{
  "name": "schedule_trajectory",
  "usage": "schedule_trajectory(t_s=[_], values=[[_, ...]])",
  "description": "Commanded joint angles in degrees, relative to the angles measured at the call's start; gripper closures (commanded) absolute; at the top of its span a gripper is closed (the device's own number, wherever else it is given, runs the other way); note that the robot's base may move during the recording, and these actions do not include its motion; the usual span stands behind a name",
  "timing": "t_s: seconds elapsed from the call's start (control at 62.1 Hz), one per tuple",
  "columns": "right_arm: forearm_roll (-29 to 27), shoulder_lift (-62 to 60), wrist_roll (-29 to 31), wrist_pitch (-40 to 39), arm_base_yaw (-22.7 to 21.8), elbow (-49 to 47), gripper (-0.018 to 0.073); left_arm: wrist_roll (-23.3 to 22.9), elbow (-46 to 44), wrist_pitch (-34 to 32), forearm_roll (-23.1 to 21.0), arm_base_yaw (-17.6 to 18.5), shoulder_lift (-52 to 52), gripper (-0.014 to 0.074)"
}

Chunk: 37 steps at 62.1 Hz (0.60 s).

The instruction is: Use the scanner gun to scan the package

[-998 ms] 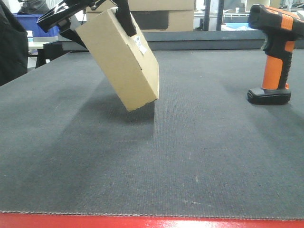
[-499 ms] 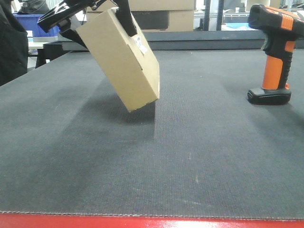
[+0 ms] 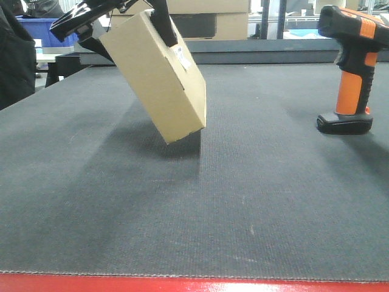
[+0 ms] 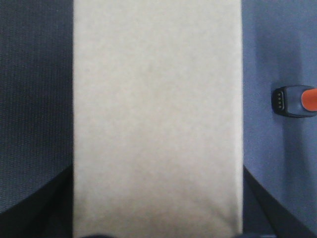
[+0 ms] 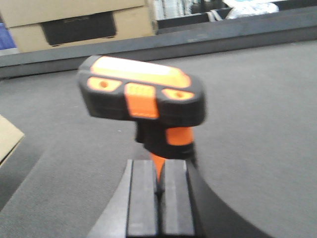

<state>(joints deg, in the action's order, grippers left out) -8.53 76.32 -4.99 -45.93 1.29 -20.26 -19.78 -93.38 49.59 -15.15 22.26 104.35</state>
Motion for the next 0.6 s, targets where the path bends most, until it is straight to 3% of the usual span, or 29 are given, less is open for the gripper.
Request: schedule_trajectory(t_s=[0.0, 0.113, 0.177, 0.338, 0.434, 0.579], values=[[-0.1, 4.3, -0.1, -8.3, 0.6, -0.3, 0.0708, -0.4, -0.1, -0.9, -0.5, 0.5, -0.6, 0.0708], [-0.1, 9.5, -0.4, -12.7, 0.6, -0.4, 0.0555, -0.4, -0.1, -1.1, -0.3, 0.5, -0.6, 0.0708], [-0.1, 11.9, -1.0, -13.0, 0.6, -1.3, 0.0407, -0.4, -0.1, -1.1, -0.3, 0.5, -0.6, 0.0708], [0.2, 17.3, -8.6, -11.0, 0.6, -5.8, 0.0085, -0.4, -0.1, -1.1, -0.1, 0.5, -0.6, 0.0708], [0.2, 20.2, -9.3, -11.0, 0.6, -8.9, -0.0008, -0.4, -0.1, -1.1, 0.0, 0.5, -0.6, 0.0708], [0.2, 24.5, -9.3, -11.0, 0.6, -13.1, 0.0001, -0.4, -0.1, -1.1, 0.0, 0.5, -0.6, 0.0708]])
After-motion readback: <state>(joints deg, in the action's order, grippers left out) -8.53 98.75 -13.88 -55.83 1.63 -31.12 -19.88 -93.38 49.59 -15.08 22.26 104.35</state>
